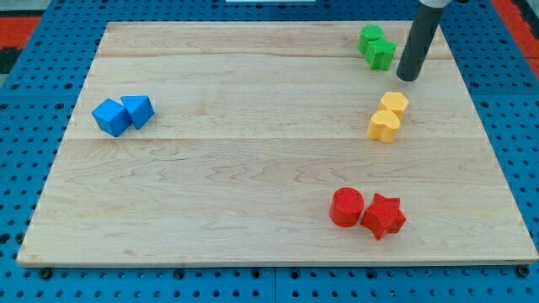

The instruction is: Move yellow hexagon along with yellow heart a bit left

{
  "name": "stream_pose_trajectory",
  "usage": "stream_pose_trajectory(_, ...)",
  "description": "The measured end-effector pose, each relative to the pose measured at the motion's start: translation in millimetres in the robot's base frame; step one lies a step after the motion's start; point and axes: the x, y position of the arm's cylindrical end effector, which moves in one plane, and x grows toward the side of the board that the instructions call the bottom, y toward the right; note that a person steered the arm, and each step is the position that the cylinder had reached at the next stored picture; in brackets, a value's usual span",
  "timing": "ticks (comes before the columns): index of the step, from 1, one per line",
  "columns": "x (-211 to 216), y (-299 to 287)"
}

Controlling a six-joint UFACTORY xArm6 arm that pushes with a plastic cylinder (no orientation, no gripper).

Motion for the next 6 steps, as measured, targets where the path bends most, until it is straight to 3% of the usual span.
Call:
stream_pose_trajectory(3, 0, -3)
stream_pose_trajectory(6, 70, -20)
